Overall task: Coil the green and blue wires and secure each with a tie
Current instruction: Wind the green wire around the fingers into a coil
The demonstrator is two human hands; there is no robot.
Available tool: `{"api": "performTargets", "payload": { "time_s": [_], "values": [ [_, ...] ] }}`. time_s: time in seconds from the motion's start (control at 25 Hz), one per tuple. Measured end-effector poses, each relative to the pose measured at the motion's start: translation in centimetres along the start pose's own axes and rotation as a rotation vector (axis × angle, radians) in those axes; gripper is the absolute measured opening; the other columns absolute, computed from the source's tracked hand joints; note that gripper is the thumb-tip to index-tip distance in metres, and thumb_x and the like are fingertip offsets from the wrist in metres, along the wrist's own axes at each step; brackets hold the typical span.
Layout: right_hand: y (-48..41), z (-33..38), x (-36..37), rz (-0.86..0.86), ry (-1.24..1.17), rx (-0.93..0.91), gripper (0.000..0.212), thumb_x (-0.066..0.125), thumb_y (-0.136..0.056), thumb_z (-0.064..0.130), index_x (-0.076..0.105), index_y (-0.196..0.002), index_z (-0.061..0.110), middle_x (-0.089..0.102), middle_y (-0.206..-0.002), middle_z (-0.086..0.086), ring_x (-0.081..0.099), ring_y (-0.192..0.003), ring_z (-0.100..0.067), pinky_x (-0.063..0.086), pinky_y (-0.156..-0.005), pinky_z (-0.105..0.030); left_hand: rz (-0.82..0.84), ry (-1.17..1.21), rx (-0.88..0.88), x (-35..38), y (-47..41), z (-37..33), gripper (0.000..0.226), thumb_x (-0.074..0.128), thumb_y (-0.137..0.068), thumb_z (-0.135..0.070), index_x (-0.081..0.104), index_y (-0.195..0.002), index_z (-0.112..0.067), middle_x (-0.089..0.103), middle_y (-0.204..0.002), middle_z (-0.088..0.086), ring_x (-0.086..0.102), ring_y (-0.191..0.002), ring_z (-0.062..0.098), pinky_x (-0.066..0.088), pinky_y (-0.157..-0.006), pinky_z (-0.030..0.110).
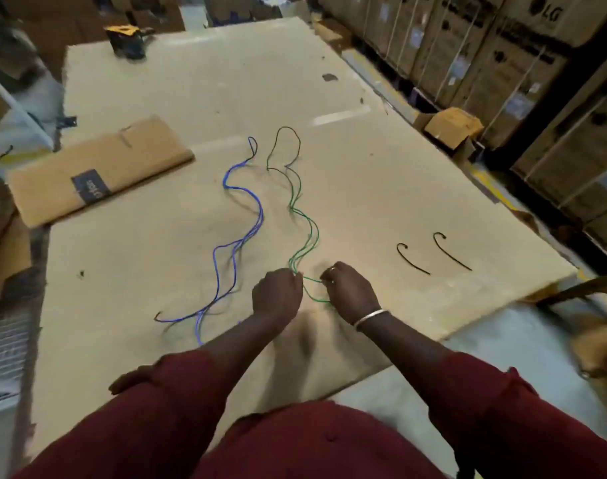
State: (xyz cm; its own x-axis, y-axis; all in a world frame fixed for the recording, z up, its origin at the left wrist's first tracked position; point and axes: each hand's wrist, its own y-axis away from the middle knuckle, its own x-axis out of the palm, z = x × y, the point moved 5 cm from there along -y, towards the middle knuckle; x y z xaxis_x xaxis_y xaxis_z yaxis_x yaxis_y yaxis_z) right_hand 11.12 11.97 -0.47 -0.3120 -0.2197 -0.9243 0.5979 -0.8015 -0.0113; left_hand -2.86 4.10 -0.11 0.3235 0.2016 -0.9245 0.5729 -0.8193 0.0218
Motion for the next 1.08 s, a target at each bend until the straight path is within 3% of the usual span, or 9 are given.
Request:
{"api": "performTargets", "payload": {
  "time_s": [0.12, 0.28, 0.48, 0.6, 0.72, 0.8, 0.88, 0.96, 1.08],
  "values": [
    [2.3, -0.5, 3.1, 0.199, -0.048, 0.053, 0.023, 0.057, -0.098, 0.026, 0.073, -0.109, 0.015, 0.067, -0.115, -0.007, 0.063, -0.113, -0.029, 0.054, -0.088, -0.040, 0.193, 0.155, -0.274, 2.8, 1.4, 2.2, 0.060, 0.047, -0.094, -0.064, 0.073, -0.085, -0.011, 0.077, -0.093, 0.012, 0.071, -0.095, 0.038, 0.049, -0.073, 0.036],
    [3.2, -0.9, 4.2, 0.217, -0.041, 0.082, 0.022, 0.058, -0.096, 0.025, 0.076, -0.108, 0.020, 0.066, -0.112, -0.006, 0.061, -0.112, -0.028, 0.052, -0.084, -0.039, 0.310, 0.433, -0.435, 5.2, 1.4, 3.4, 0.061, 0.056, -0.078, -0.071, 0.070, -0.066, -0.013, 0.077, -0.071, 0.007, 0.074, -0.079, 0.031, 0.057, -0.074, 0.035],
    [3.9, -0.6, 4.2, 0.186, -0.141, 0.081, 0.021, 0.064, -0.091, 0.021, 0.075, -0.108, 0.024, 0.070, -0.111, 0.001, 0.061, -0.113, -0.023, 0.051, -0.086, -0.036, 0.255, 0.617, -0.433, 5.5, 1.3, 3.1, 0.033, 0.063, -0.091, -0.039, 0.071, -0.065, -0.020, 0.079, -0.076, 0.003, 0.075, -0.083, 0.027, 0.057, -0.080, 0.037],
    [4.1, -0.4, 2.3, -0.029, -0.300, 0.046, 0.033, 0.066, -0.090, 0.015, 0.064, -0.123, 0.018, 0.064, -0.121, -0.002, 0.065, -0.102, -0.024, 0.054, -0.084, -0.037, 0.196, 0.844, -0.417, 2.3, 2.7, 2.0, 0.031, 0.055, -0.101, -0.020, 0.074, -0.077, -0.020, 0.062, -0.059, -0.003, 0.062, -0.057, 0.018, 0.054, -0.067, 0.034],
    [3.6, 0.6, -0.6, -0.194, -0.422, -0.039, 0.055, 0.064, -0.089, 0.007, 0.050, -0.142, 0.015, 0.055, -0.140, 0.000, 0.062, -0.110, -0.020, 0.054, -0.093, -0.032, 0.221, 0.771, -0.211, -3.8, 5.5, 0.5, 0.032, 0.054, -0.104, -0.017, 0.079, -0.085, -0.017, 0.052, -0.052, -0.011, 0.047, -0.054, 0.001, 0.037, -0.059, 0.025],
    [3.8, 2.4, -1.3, -0.135, -0.422, -0.156, 0.060, 0.064, -0.090, 0.007, 0.047, -0.147, 0.014, 0.054, -0.147, -0.001, 0.055, -0.125, -0.021, 0.047, -0.105, -0.028, 0.349, 0.799, -0.119, -7.2, 7.9, -0.4, 0.036, 0.057, -0.104, -0.026, 0.080, -0.079, -0.018, 0.043, -0.048, -0.012, 0.038, -0.050, 0.003, 0.030, -0.054, 0.024],
    [4.3, 3.9, -0.8, -0.008, -0.415, -0.249, 0.050, 0.063, -0.094, 0.011, 0.055, -0.143, 0.016, 0.061, -0.140, -0.001, 0.052, -0.131, -0.018, 0.041, -0.111, -0.026, 0.457, 0.821, -0.053, -9.7, 9.9, -0.6, 0.037, 0.060, -0.102, -0.033, 0.078, -0.074, -0.017, 0.034, -0.051, -0.010, 0.030, -0.052, 0.011, 0.025, -0.052, 0.026],
    [5.1, 4.8, -0.2, 0.101, -0.431, -0.272, 0.030, 0.059, -0.099, 0.017, 0.067, -0.128, 0.020, 0.070, -0.124, 0.002, 0.058, -0.123, -0.014, 0.046, -0.104, -0.029, 0.532, 0.879, -0.011, -11.4, 11.3, -0.6, 0.036, 0.060, -0.102, -0.034, 0.078, -0.076, -0.016, 0.031, -0.052, -0.009, 0.026, -0.051, 0.010, 0.023, -0.049, 0.023],
    [5.9, 5.8, 0.1, 0.205, -0.417, -0.261, 0.018, 0.050, -0.105, 0.025, 0.067, -0.108, 0.022, 0.074, -0.098, 0.006, 0.065, -0.095, -0.016, 0.049, -0.083, -0.036, 0.508, 1.185, -0.141, -12.9, 11.3, 0.0, 0.035, 0.056, -0.103, -0.036, 0.079, -0.085, -0.017, 0.030, -0.055, -0.005, 0.021, -0.049, 0.009, 0.019, -0.048, 0.023]
  ]
}}
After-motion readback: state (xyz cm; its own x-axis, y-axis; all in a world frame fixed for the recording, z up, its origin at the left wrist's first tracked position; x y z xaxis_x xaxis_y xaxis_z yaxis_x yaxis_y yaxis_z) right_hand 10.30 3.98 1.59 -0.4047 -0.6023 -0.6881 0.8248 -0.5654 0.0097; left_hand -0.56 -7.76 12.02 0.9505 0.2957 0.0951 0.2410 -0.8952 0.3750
